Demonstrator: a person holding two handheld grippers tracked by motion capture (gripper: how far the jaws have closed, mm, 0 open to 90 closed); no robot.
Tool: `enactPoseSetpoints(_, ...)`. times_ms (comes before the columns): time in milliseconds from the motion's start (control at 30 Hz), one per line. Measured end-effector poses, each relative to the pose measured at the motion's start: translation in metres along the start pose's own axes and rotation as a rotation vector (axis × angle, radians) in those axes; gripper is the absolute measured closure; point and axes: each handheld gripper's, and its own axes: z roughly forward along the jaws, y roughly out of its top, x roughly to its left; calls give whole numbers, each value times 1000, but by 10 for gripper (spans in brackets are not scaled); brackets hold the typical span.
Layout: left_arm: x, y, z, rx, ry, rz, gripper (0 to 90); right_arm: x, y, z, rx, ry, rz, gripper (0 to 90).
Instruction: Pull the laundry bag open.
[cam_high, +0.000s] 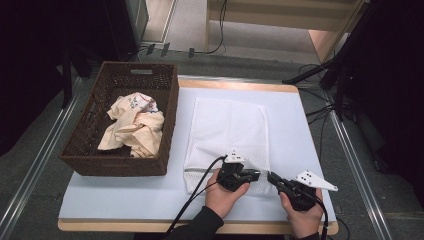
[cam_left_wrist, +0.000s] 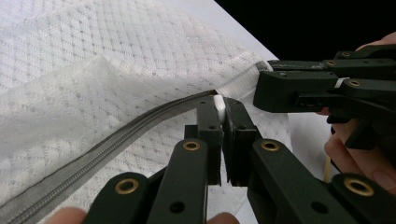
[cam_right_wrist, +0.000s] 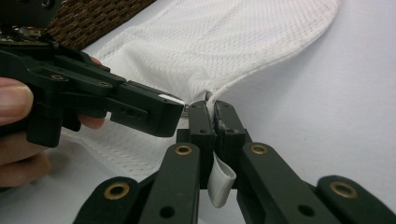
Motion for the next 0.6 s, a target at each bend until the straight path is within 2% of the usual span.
enactPoseSetpoints(67, 2, -1, 0, 4, 0, -8, 872, 0, 0, 0, -1, 0, -2, 890)
enactPoseSetpoints(100, 1, -1, 0, 11, 55, -6, 872, 0, 0, 0, -1, -2, -1, 893)
enactPoseSetpoints(133, 1, -1, 0, 11, 55, -6, 873, 0, 0, -1, -15, -20, 2, 894)
enactPoseSetpoints(167, 11, -5, -3, 0, 75, -46, 873, -2, 1, -4, -33, -29, 4, 893)
enactPoseSetpoints(200, 18, -8, -4, -9, 48, -102, 873, -4, 3, -8, -45, -38, 14, 894)
enactPoseSetpoints(233, 22, -9, -7, -16, 26, -126, 873, -7, 4, -10, -50, -40, 19, 893)
enactPoseSetpoints(333, 18, -9, -10, -6, 61, -85, 872, -11, 1, -9, -39, -34, 28, 894)
enactPoseSetpoints(400, 17, -10, -11, 1, 72, -76, 872, -10, 1, -8, -31, -38, 26, 894)
enactPoseSetpoints(600, 15, -11, -13, 11, 105, -31, 872, -5, 2, -7, -22, -50, -7, 894)
